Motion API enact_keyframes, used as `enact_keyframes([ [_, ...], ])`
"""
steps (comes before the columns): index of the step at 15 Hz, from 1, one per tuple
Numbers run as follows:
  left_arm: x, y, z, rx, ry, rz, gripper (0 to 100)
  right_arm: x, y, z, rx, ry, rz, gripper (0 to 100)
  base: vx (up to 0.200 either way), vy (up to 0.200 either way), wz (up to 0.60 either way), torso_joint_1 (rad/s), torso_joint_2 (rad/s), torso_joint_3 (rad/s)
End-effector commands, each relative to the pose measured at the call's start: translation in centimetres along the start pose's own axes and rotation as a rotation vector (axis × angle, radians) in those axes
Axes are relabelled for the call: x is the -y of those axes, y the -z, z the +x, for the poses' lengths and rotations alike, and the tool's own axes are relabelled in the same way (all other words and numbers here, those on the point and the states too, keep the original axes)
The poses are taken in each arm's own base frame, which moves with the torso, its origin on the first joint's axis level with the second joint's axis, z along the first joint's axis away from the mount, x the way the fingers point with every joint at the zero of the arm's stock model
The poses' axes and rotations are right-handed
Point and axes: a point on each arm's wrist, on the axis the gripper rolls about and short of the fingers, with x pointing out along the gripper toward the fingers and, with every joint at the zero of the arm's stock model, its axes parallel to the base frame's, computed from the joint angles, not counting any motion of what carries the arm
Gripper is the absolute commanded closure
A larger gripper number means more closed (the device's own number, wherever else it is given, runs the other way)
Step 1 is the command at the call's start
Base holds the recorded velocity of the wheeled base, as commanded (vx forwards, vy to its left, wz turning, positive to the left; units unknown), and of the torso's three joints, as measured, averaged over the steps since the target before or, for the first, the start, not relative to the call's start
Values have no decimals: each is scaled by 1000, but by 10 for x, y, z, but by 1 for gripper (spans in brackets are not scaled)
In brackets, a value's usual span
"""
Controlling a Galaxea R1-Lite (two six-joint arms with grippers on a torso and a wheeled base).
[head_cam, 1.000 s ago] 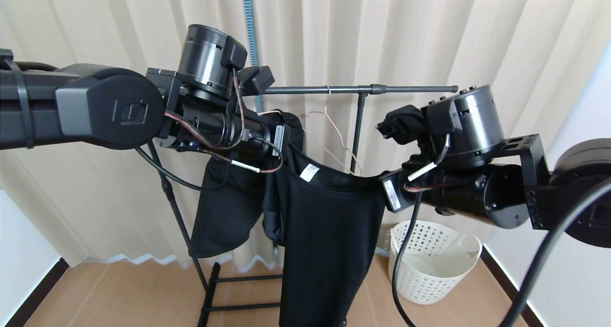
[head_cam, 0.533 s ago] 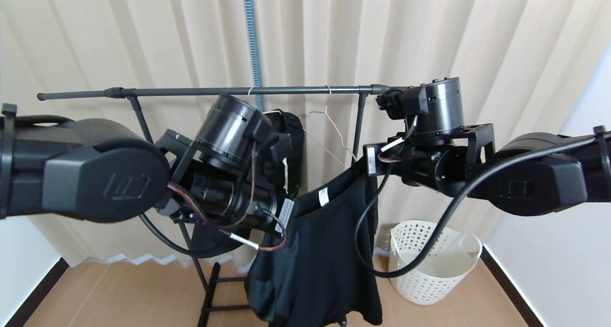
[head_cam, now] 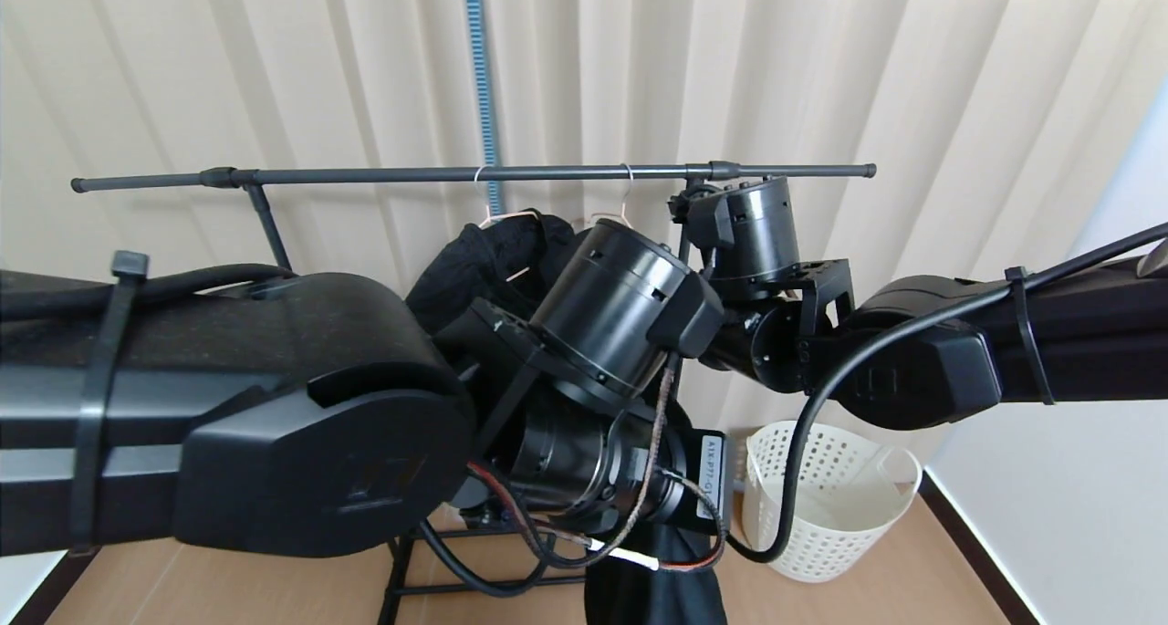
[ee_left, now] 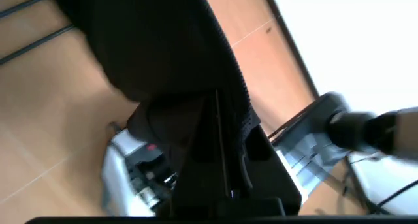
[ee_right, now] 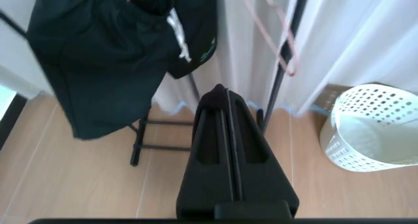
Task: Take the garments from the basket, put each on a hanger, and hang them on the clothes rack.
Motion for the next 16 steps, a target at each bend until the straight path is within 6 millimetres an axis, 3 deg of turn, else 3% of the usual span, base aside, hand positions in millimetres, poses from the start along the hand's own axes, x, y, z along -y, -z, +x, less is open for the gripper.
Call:
enact_keyframes([
  [1, 3, 1, 13, -17, -8, 3, 100, -1, 1, -1, -1, -4, -2, 100, 0, 0, 0, 0, 0, 0],
  [4, -4, 0, 10, 9, -67, -4, 100, 2, -3, -1, 6, 7, 1, 100, 0, 0, 0, 0, 0, 0],
  [6, -12, 2, -2, 21, -87, -11, 100, 15, -14, -3, 28, 30, 15, 100, 0, 0, 0, 0, 0, 0],
  [10, -53, -8, -21, 81, -216, -47, 100, 38, -31, -7, 65, 81, 2, 100, 0, 0, 0, 0, 0, 0],
  [12, -87, -21, -23, 118, -317, -91, 100, 47, -36, -21, 75, 95, -46, 100, 0, 0, 0, 0, 0, 0],
  [13, -93, -24, -21, 123, -327, -95, 100, 48, -35, -24, 73, 97, -63, 100, 0, 0, 0, 0, 0, 0],
  [16, -126, -58, -1, 219, -368, -136, 100, 56, -37, -51, 81, 93, -128, 100, 0, 0, 0, 0, 0, 0],
])
